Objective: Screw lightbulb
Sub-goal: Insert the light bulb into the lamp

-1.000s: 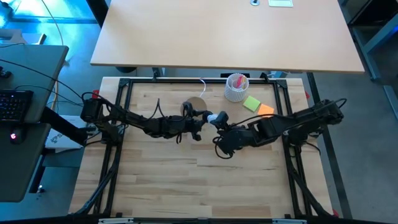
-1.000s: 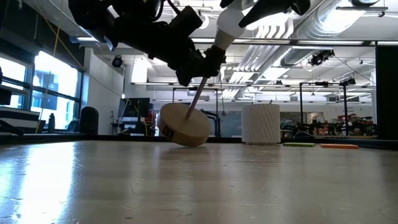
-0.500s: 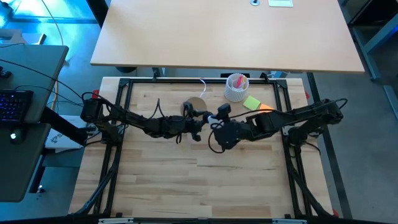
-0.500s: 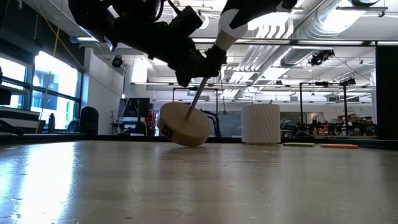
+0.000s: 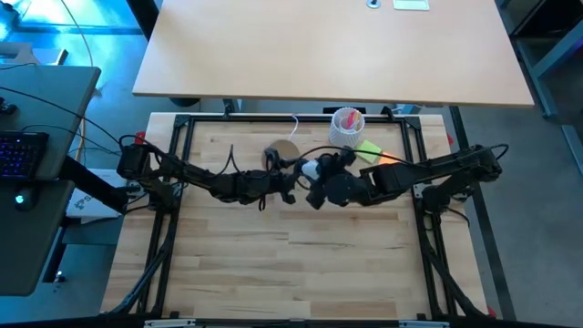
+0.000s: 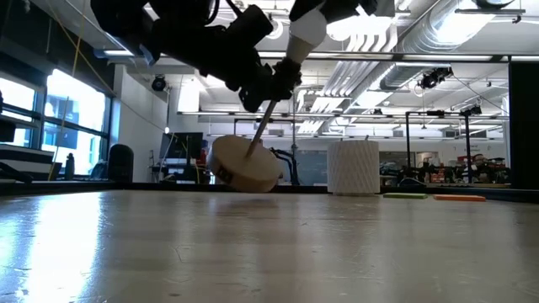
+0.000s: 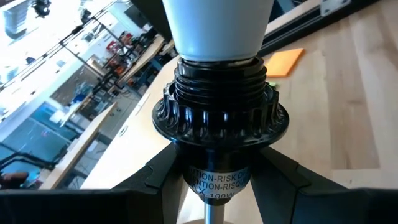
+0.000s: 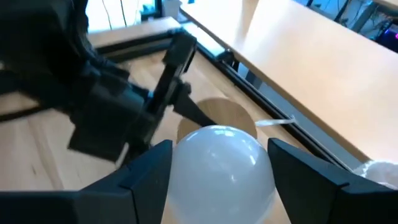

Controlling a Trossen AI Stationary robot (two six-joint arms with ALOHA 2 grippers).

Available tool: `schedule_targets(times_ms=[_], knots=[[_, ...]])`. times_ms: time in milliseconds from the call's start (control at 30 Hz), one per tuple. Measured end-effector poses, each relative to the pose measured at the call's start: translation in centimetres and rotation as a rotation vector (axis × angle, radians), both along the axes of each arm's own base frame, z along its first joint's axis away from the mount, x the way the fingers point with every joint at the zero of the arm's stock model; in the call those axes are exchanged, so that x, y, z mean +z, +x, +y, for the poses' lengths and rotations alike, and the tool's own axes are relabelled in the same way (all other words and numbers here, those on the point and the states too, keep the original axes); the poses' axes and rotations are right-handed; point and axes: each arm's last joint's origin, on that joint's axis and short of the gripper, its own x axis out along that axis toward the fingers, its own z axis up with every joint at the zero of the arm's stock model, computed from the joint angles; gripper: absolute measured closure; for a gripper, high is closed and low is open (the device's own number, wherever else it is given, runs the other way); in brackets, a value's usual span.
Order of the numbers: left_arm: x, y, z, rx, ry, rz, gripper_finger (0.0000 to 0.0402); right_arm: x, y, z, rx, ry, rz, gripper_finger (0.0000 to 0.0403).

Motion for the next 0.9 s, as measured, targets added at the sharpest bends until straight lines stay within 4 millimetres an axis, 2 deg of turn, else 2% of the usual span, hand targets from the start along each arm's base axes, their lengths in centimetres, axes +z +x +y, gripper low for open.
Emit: schedule_targets(times_ms=[200,400,600,767,833,900], knots=[[-0.2,0.0,0.1,0.013,0.007,0.022,0.0258,1.1,0.5,0.5,0.021,0.010,-0.111,0.0159],[-0.3,-0.1,0.1,0.018,0.007,0.026,0.0258,1.4,0.5,0.4,0.071,-0.053,-0.084,0.0159],[-0.3,-0.1,0.1,0.012,0.006,0.027,0.0258,1.9,0.1,0.4,0.237,-0.321,0.104,0.0158],[-0.3,-0.1,0.1,0.009,0.006,0.026,0.0258,1.1,-0.7,1.0,0.635,-0.606,0.424,0.0158],[-0.3,-0.1,0.1,0.009,0.006,0.026,0.0258,0.8,-0.8,1.1,0.738,-0.694,0.504,0.0158],[-0.3,-0.1,0.1,0.009,0.006,0.026,0.0258,0.8,-0.8,0.8,0.766,-0.744,0.546,0.0158]])
